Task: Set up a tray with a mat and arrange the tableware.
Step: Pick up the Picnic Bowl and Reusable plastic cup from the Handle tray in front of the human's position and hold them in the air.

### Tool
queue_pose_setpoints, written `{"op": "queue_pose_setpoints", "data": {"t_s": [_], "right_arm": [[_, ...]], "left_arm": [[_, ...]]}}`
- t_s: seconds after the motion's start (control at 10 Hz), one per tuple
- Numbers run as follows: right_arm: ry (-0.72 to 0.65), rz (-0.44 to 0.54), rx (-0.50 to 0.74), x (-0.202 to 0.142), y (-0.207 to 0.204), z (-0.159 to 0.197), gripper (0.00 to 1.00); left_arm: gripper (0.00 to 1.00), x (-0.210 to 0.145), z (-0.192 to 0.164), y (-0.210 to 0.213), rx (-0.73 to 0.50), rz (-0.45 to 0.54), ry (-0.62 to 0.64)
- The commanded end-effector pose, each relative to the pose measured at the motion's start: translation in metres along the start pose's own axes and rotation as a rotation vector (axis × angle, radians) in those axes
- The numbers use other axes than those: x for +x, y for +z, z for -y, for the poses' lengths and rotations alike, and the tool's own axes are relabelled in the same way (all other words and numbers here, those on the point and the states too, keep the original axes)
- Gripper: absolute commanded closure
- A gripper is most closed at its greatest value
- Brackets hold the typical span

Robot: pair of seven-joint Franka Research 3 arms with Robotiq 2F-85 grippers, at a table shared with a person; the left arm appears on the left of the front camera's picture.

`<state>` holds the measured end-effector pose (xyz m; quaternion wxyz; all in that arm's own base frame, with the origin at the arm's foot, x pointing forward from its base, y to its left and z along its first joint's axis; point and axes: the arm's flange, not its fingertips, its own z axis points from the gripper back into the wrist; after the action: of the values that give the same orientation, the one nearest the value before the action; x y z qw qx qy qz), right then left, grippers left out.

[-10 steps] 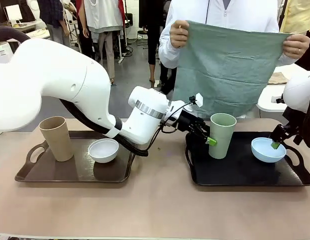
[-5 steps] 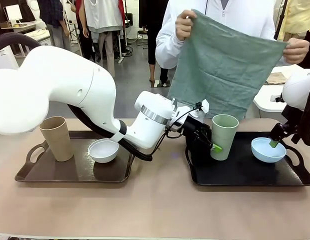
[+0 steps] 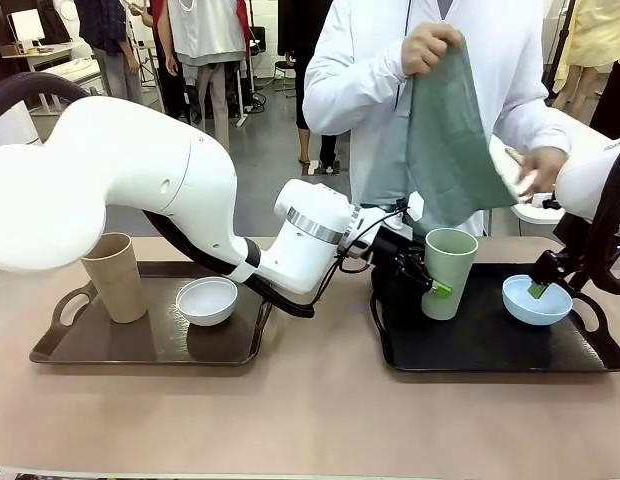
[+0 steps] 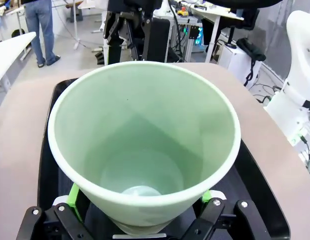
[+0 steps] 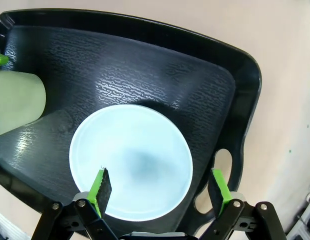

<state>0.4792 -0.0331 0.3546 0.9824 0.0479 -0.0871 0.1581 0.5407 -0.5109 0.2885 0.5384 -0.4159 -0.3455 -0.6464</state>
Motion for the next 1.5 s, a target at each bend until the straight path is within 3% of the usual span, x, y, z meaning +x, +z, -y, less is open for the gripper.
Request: {"op": "queue_pose_setpoints", "data": {"t_s": [0.0, 0.4, 0.5, 0.6, 0.7, 0.8, 0.9, 1.0, 1.1, 1.2, 1.3, 1.4], "right_arm": [[0.018, 0.024, 0.019, 0.007, -0.005, 0.004, 0.00], [-0.005, 0.027, 0.037, 0.007, -0.011, 0.011, 0.00], [-0.004, 0.024, 0.037, 0.006, -0.012, 0.014, 0.57], [-0.002, 0.023, 0.038, 0.006, -0.012, 0.015, 0.58], [-0.001, 0.023, 0.039, 0.006, -0.013, 0.015, 1.00], [0.000, 0.024, 0.038, 0.006, -0.013, 0.016, 1.00], [0.002, 0.023, 0.034, 0.007, -0.013, 0.015, 1.00], [0.003, 0.024, 0.033, 0.007, -0.013, 0.015, 0.85], [0.004, 0.026, 0.030, 0.007, -0.013, 0.015, 0.95], [0.007, 0.027, 0.031, 0.008, -0.013, 0.014, 1.00], [0.007, 0.026, 0.031, 0.007, -0.014, 0.015, 1.00], [0.005, 0.025, 0.029, 0.007, -0.014, 0.015, 1.00]], "left_arm": [[0.00, -0.004, 0.000, -0.001, 0.008, 0.058, -0.027], [0.00, -0.005, -0.002, -0.004, 0.016, 0.122, -0.057], [0.06, -0.007, -0.002, -0.005, 0.015, 0.126, -0.061], [0.57, -0.009, -0.001, -0.004, 0.019, 0.127, -0.059], [0.64, -0.009, -0.001, -0.004, 0.013, 0.123, -0.052], [0.63, -0.008, -0.001, -0.004, 0.011, 0.121, -0.050], [1.00, -0.008, 0.000, -0.003, 0.010, 0.121, -0.050], [1.00, -0.007, 0.001, -0.003, 0.009, 0.121, -0.050], [1.00, -0.007, 0.002, -0.003, 0.010, 0.122, -0.048], [0.73, -0.006, 0.002, -0.002, 0.009, 0.120, -0.045], [0.73, -0.006, 0.003, -0.003, 0.008, 0.119, -0.042], [1.00, -0.006, 0.003, -0.003, 0.008, 0.117, -0.040]]}}
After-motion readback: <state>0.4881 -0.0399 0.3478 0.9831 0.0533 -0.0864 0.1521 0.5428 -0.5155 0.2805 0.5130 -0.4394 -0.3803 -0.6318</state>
